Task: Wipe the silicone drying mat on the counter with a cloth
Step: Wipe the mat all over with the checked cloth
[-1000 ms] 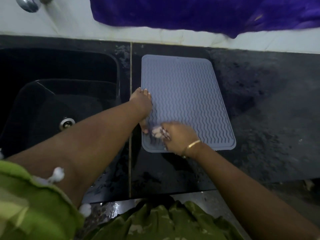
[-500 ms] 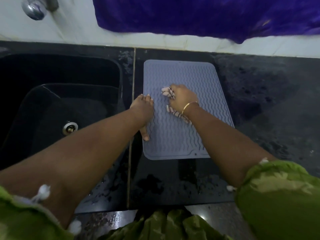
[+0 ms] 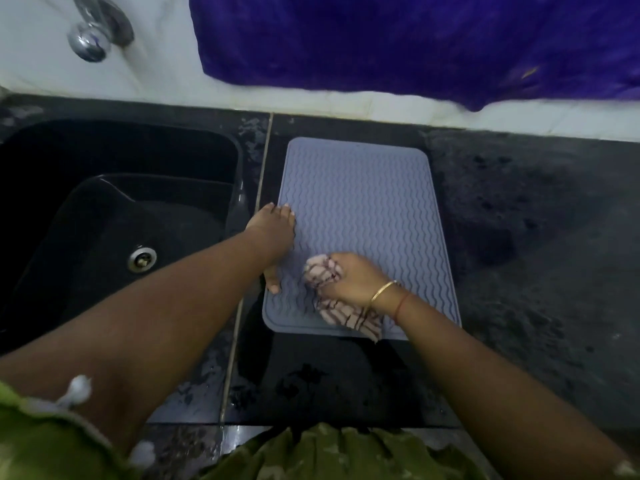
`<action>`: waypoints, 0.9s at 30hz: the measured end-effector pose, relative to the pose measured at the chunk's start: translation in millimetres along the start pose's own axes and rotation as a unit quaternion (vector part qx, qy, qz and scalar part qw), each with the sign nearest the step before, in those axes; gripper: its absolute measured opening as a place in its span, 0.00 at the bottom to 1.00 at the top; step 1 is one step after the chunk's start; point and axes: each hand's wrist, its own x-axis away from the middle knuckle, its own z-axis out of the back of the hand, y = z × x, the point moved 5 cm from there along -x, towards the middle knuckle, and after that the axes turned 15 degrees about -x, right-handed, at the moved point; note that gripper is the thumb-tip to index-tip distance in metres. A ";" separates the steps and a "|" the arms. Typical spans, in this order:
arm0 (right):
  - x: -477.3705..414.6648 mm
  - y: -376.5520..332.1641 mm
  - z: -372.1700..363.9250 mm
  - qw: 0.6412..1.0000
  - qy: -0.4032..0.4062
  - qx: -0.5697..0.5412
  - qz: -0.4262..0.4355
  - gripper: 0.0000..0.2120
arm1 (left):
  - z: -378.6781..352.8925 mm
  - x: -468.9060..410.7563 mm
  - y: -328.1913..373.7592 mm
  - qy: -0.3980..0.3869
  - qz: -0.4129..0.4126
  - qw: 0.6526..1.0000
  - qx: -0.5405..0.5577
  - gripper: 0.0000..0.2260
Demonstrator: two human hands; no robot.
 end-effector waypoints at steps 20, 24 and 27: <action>-112.1 -11.2 70.9 0.904 0.106 0.386 0.149 0.19 | 18.4 -35.2 -15.0 -0.048 -0.023 0.979 0.197 0.61; -165.7 -25.3 110.2 0.879 0.139 0.446 0.101 0.19 | 21.9 -38.7 -14.7 -0.049 -0.013 0.982 0.181 0.60; -196.3 -39.7 140.8 0.890 0.214 0.403 0.022 0.21 | 22.3 -40.2 -12.6 -0.041 -0.014 0.984 0.172 0.60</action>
